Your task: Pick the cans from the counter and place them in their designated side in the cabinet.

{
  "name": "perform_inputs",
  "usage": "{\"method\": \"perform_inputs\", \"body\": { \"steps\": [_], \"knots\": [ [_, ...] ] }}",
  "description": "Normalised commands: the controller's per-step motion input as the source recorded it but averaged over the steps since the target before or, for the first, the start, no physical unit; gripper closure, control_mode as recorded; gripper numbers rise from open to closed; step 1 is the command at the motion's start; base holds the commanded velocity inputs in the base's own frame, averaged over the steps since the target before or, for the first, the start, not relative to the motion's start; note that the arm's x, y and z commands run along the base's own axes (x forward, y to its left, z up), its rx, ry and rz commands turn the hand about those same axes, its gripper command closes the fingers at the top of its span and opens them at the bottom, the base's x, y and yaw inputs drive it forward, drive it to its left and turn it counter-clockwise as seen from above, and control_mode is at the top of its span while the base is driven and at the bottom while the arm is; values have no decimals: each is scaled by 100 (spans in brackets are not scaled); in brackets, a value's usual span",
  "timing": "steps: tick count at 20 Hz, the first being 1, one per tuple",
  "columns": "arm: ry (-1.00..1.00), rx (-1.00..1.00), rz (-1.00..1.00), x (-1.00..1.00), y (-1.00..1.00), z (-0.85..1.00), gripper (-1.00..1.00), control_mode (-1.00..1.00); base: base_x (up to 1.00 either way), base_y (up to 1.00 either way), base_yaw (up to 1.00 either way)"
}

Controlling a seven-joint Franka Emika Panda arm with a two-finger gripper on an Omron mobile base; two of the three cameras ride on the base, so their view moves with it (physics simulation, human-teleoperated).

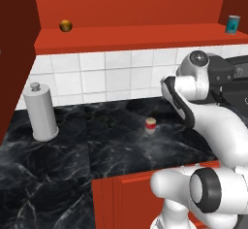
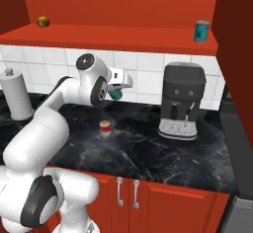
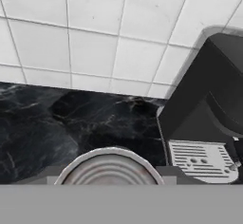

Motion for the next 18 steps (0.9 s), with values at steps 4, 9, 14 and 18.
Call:
{"method": "perform_inputs", "body": {
  "steps": [4,9,14,18],
  "knots": [
    [-14,4,-9,-4,-16,33,100,-100,0,0,0],
    [-10,1,-9,-9,-16,34,100,-100,0,0,0],
    [-8,2,-7,-18,-14,33,100,-100,0,0,0],
    [-3,6,-4,-16,-14,36,100,-100,0,0,0]
  ]
}}
